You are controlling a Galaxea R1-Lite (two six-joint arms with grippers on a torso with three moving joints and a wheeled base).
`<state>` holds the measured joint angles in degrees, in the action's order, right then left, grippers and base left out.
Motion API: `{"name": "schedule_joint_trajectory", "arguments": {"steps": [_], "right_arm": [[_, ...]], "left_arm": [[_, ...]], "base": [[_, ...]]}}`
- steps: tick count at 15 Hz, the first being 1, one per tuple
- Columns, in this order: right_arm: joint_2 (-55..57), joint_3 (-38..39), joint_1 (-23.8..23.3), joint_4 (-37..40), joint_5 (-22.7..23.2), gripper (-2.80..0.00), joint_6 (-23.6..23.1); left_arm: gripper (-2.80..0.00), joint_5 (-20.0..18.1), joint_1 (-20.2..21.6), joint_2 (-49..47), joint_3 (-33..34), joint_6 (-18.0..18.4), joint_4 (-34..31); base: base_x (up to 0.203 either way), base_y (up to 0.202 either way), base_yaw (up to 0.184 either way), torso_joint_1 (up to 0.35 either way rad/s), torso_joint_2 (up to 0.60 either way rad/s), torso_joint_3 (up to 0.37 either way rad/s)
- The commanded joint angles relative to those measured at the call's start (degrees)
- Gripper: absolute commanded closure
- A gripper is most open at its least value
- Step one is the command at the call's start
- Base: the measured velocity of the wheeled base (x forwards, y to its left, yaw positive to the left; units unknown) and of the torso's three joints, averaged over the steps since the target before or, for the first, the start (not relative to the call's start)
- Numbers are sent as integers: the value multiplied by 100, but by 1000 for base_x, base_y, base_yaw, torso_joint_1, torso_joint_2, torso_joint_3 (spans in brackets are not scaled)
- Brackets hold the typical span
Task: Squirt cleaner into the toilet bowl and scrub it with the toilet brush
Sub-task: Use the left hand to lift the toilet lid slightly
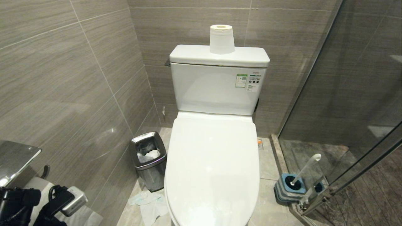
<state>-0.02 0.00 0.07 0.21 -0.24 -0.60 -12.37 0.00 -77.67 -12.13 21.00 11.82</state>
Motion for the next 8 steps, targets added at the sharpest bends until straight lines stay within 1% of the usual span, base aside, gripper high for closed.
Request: {"name": "schedule_joint_trajectory", "arguments": {"steps": [1,6,8], "right_arm": [[1,9,1,-3,-2,0,-2],[-6,9,1,-3,-2,0,-2],[2,9,1,-3,-2,0,-2]], "left_arm": [[0,-12,-9,-427,5,0,15],[0,-11,-86,-1154,-210,-78,603],[0,-16,-96,-1385,-312,-104,673]], "base": [[0,0,0,0,0,0],[0,0,0,0,0,0],[0,0,0,0,0,0]]}}
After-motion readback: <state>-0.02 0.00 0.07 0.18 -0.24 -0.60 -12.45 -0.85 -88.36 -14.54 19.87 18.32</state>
